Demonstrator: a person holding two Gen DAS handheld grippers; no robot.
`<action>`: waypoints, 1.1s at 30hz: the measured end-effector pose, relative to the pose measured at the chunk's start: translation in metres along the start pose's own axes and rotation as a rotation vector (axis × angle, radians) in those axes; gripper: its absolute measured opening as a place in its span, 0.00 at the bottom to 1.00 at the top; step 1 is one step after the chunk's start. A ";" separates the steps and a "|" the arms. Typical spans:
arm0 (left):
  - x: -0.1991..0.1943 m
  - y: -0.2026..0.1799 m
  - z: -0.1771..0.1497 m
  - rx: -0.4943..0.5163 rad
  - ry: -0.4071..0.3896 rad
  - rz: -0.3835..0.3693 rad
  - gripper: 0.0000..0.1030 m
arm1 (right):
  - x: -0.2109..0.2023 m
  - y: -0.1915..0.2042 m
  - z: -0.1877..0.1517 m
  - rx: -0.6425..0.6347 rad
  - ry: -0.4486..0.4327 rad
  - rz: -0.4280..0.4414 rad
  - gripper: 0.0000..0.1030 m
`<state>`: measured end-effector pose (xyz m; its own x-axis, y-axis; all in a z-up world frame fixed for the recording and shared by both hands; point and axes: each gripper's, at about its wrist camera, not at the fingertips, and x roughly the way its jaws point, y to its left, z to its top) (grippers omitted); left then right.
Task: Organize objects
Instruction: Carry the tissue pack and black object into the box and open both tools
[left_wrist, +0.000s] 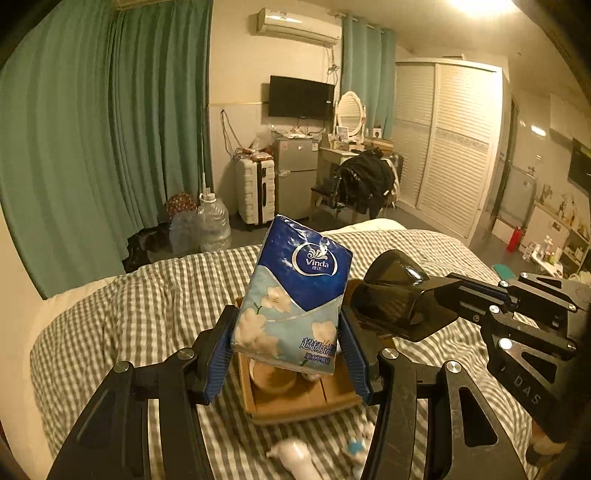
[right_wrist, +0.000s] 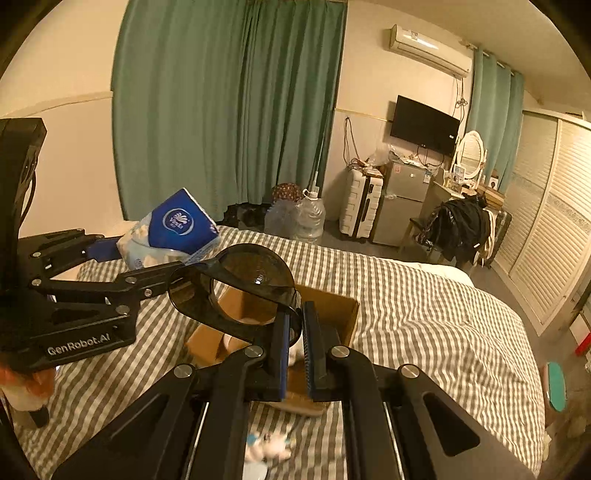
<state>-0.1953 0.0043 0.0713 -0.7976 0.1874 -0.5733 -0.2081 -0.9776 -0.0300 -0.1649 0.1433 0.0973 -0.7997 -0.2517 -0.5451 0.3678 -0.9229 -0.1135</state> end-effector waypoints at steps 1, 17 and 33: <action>0.009 0.001 0.001 -0.003 0.007 0.003 0.53 | 0.010 -0.003 0.004 0.006 0.005 0.003 0.06; 0.167 0.018 -0.043 -0.040 0.193 0.002 0.53 | 0.188 -0.040 -0.028 0.093 0.184 0.015 0.06; 0.184 0.015 -0.077 0.010 0.234 -0.049 0.52 | 0.209 -0.023 -0.061 0.019 0.224 0.005 0.11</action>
<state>-0.3015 0.0168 -0.0977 -0.6338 0.2062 -0.7455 -0.2500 -0.9667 -0.0549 -0.3110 0.1299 -0.0649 -0.6717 -0.1873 -0.7168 0.3610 -0.9276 -0.0959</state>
